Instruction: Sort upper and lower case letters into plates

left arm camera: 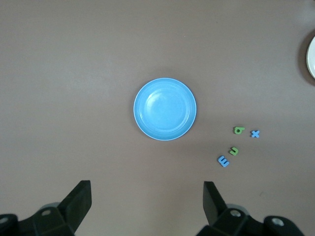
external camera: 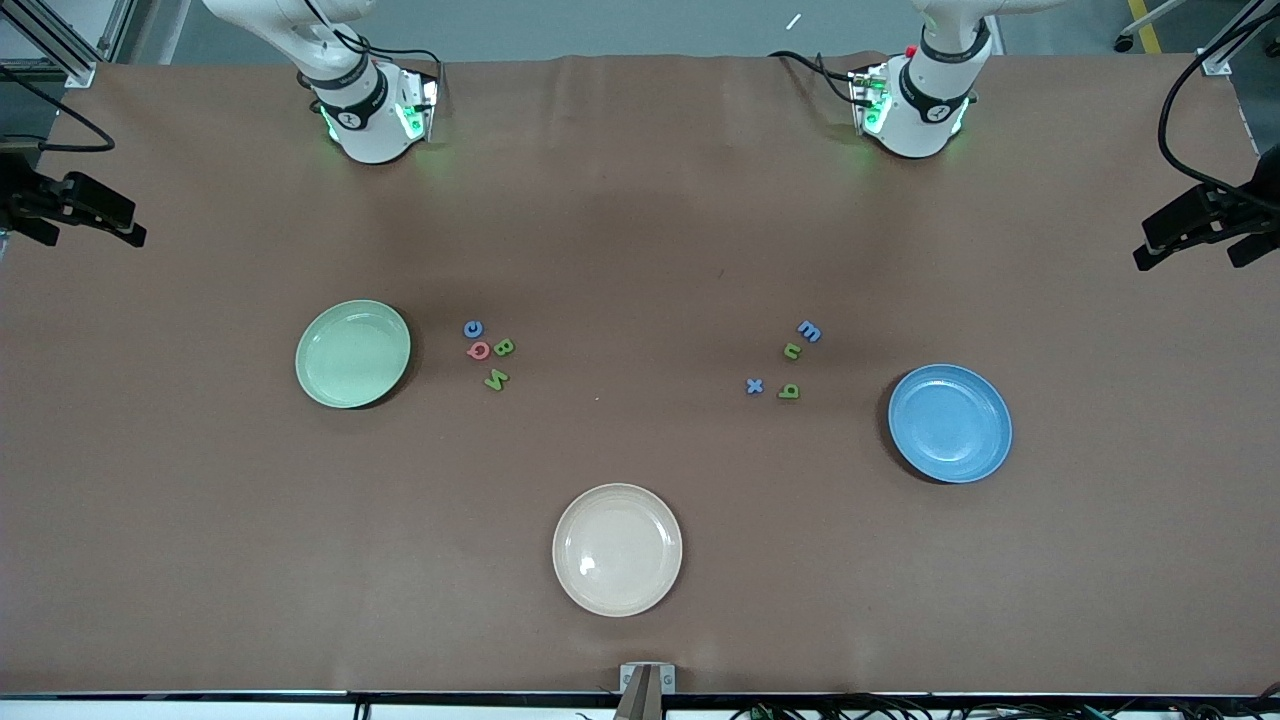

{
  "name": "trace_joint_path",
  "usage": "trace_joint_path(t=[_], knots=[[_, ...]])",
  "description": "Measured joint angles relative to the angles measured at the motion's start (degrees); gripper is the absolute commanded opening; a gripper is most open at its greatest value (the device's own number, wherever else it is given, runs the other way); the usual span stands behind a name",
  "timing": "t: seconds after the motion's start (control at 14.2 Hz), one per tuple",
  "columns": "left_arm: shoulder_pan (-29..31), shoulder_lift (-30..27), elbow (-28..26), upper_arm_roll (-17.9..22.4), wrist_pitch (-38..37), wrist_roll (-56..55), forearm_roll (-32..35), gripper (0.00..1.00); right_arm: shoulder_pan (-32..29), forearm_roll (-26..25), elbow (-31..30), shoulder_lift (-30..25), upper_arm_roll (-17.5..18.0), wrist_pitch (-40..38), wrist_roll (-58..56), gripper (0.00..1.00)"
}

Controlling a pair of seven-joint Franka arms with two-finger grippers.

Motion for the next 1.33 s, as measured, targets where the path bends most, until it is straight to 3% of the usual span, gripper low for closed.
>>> trace_joint_path(t=[0.56,1.33], knots=[[-0.1,0.7,-0.3,0.0,0.0,0.0,0.0,1.00,0.1,0.0,0.0,0.0,0.0,0.0,0.0,1.00],[-1.4,8.2,-0.4,-2.6,4.1,0.1,0.5,1.00,0.1,0.0,0.0,-0.6,0.5,0.1,0.0,1.00]])
